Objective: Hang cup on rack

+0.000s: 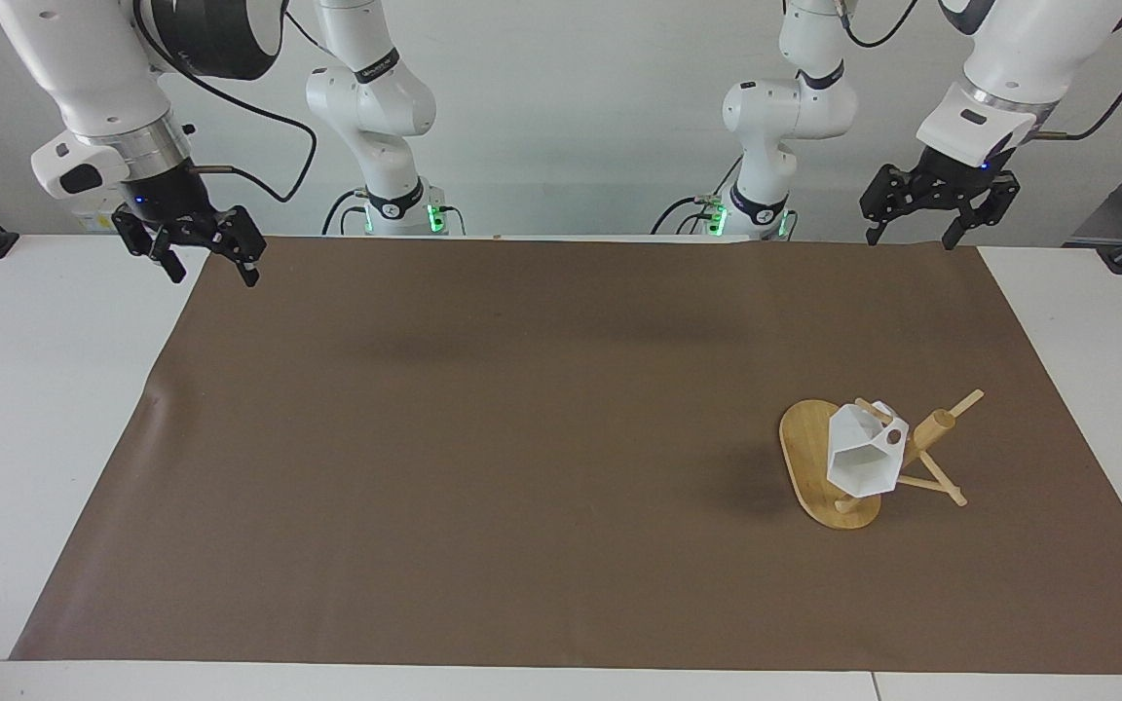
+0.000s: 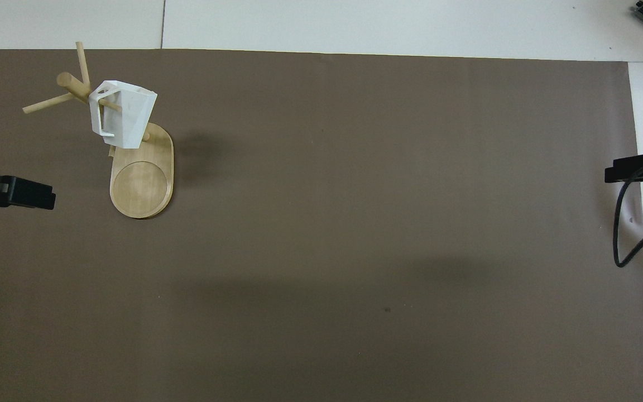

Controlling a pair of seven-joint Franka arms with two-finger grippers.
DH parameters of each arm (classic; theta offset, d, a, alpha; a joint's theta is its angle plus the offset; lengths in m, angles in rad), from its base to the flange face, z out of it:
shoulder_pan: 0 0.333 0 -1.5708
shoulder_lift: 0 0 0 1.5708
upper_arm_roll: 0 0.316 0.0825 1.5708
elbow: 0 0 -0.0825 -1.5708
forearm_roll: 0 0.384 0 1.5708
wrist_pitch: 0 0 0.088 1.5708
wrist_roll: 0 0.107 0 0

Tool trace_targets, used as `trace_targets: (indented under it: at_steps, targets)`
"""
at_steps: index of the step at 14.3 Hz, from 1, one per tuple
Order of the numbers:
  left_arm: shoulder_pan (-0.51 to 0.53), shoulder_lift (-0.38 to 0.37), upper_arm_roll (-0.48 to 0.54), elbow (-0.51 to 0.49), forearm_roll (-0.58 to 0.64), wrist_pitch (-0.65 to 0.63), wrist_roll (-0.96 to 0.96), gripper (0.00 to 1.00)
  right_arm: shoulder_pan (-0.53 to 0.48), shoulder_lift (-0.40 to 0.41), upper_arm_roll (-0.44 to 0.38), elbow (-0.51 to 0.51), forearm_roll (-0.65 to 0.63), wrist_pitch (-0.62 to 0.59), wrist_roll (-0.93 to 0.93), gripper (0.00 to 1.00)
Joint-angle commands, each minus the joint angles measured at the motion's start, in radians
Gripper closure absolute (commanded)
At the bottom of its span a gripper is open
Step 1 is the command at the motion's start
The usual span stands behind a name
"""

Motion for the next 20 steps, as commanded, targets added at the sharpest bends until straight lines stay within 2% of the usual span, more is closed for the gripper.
trace_targets:
  at_steps: [1, 6, 9, 20]
  targets:
    - [0.002, -0.01, 0.006, -0.014, -0.027, 0.005, 0.014, 0.0, 0.002, -0.016, 0.002, -0.008, 0.005, -0.013, -0.017, 0.0]
    - [0.001, -0.01, 0.009, -0.014, -0.037, 0.024, 0.012, 0.0, 0.034, -0.016, -0.01, -0.01, 0.003, -0.015, -0.015, 0.0]
    - [0.001, -0.009, 0.009, -0.013, -0.037, 0.025, 0.009, 0.0, 0.135, -0.016, -0.112, -0.01, 0.003, -0.015, -0.015, 0.0]
    - [0.001, -0.015, 0.009, -0.01, -0.037, 0.019, 0.012, 0.0, 0.184, -0.016, -0.168, -0.011, 0.003, -0.013, -0.012, 0.0]
